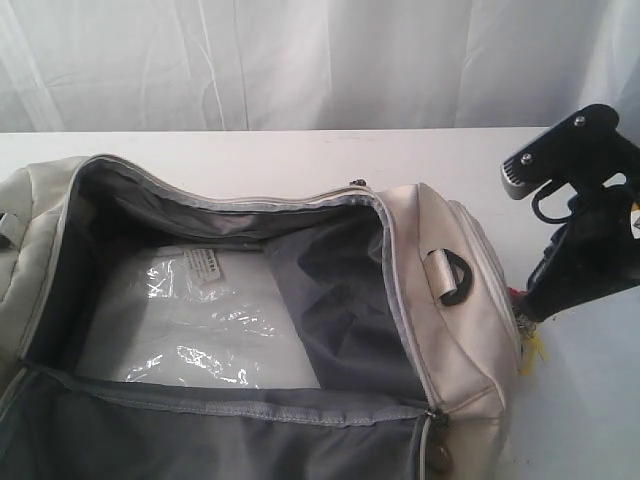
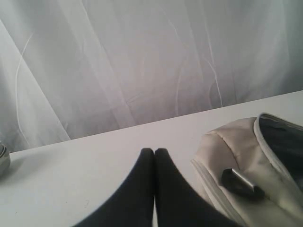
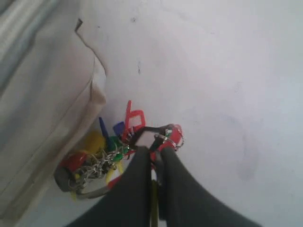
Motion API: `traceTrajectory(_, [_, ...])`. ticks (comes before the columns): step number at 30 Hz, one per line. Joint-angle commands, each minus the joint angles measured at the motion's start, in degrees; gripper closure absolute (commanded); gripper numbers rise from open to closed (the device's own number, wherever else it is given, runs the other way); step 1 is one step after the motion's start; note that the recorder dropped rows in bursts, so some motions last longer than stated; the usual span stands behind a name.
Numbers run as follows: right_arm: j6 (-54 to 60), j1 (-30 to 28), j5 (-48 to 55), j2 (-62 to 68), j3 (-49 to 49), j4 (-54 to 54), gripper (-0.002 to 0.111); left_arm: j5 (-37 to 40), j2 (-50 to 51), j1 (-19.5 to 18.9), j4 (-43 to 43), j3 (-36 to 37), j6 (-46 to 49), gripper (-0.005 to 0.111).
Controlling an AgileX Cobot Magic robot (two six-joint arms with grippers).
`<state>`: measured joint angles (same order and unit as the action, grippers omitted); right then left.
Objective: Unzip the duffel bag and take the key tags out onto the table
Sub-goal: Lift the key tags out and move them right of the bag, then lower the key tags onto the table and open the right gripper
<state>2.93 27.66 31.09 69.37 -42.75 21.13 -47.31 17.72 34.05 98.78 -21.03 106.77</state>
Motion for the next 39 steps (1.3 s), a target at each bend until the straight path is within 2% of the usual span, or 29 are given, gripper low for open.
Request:
traceTrajectory(1, [-0.6, -0.3, -0.9, 0.0, 0.2, 0.6, 0.108, 0.5, -0.4, -0.1, 1.2, 0.4, 0.1, 0.107])
traceTrajectory(19, [-3.7, -0.3, 8.5, 9.6, 0.2, 2.5, 0.108, 0.5, -0.4, -0.1, 1.2, 0.4, 0.1, 0.107])
traceTrajectory(22, [-5.7, -0.3, 8.6, 10.1, 0.2, 2.5, 0.099, 0.5, -0.4, -0.1, 1.2, 0.4, 0.1, 0.107])
traceTrajectory(29, [-9.0, -0.3, 8.1, 10.4, 0.2, 2.5, 0.062, 0.6, -0.4, -0.1, 1.2, 0.4, 0.1, 0.107])
traceTrajectory(31, [-10.6, -0.3, 7.6, 10.4, 0.2, 2.4, 0.055, 0.6, -0.4, -0.1, 1.2, 0.4, 0.1, 0.107])
traceTrajectory(39, [-12.2, -0.3, 5.7, 7.4, 0.2, 0.1, 0.054, 0.6, -0.4, -0.1, 1.2, 0.4, 0.1, 0.107])
